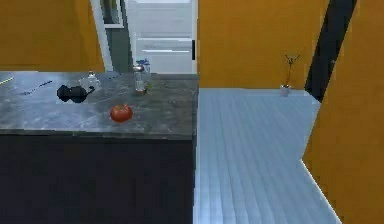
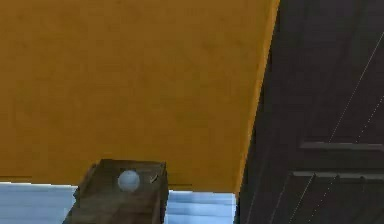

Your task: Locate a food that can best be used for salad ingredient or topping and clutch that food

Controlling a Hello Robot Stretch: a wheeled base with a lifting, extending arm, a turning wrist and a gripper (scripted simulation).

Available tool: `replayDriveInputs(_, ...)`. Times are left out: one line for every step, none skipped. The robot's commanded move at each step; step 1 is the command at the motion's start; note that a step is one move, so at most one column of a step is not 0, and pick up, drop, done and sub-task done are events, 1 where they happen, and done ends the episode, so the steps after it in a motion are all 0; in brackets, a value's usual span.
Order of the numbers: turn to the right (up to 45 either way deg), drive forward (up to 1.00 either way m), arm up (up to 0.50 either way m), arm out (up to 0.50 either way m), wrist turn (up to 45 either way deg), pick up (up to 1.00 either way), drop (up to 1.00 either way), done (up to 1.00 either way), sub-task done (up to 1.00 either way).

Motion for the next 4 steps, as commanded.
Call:
replayDriveInputs(-45.0,0.0,0.0,0.0,0.0,0.0,0.0,0.0,0.0)
replayDriveInputs(-45.0,0.0,0.0,0.0,0.0,0.0,0.0,0.0,0.0)
replayDriveInputs(-18.0,0.0,0.0,0.0,0.0,0.0,0.0,0.0,0.0)
replayDriveInputs(45.0,0.0,0.0,0.0,0.0,0.0,0.0,0.0,0.0)
